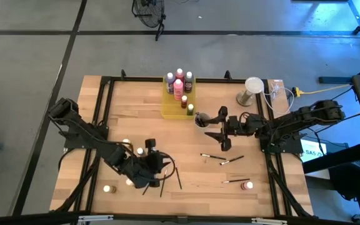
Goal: Pick & Place Paint Supplies
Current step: Put the small light blue paint bottle into the yellow bin
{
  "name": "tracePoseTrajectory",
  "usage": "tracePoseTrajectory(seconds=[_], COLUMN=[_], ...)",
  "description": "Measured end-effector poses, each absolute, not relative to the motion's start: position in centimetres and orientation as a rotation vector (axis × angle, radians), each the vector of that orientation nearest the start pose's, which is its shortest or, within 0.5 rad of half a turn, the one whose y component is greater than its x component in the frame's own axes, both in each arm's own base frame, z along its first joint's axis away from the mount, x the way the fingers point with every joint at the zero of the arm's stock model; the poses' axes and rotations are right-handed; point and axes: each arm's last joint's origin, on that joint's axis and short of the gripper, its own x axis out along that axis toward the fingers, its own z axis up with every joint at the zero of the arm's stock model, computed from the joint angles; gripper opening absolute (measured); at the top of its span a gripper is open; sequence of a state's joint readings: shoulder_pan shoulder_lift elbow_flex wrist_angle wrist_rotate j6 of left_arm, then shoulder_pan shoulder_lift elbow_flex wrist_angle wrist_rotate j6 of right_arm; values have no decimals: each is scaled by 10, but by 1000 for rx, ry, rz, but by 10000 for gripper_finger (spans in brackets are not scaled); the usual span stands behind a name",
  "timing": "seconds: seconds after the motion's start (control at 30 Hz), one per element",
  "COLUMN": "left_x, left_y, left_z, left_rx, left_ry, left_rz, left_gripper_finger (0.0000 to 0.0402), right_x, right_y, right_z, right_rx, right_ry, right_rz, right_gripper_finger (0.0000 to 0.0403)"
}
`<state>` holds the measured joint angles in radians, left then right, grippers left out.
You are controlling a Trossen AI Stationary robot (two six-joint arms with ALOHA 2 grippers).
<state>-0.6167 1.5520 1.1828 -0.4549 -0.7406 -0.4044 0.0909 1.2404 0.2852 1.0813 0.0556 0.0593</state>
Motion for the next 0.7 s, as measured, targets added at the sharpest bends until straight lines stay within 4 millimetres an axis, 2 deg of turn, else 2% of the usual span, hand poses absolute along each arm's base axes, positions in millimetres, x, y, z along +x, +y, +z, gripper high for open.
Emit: tracePoseTrajectory(seconds=[0.47,0.57,0.7], left_x=[278,278,278], left_y=[-167,-157,-136], left_z=[267,263,255], left_rx=[80,-37,-173], left_ry=[602,626,763], left_rz=[309,399,457], left_gripper_finger=[210,224,226], right_x=[220,220,220], right_y=[19,19,19], right_z=[197,197,197], right_rx=[66,66,66], right_ry=[-96,-96,-95], right_rz=[46,46,48], right_gripper_finger=[243,243,242])
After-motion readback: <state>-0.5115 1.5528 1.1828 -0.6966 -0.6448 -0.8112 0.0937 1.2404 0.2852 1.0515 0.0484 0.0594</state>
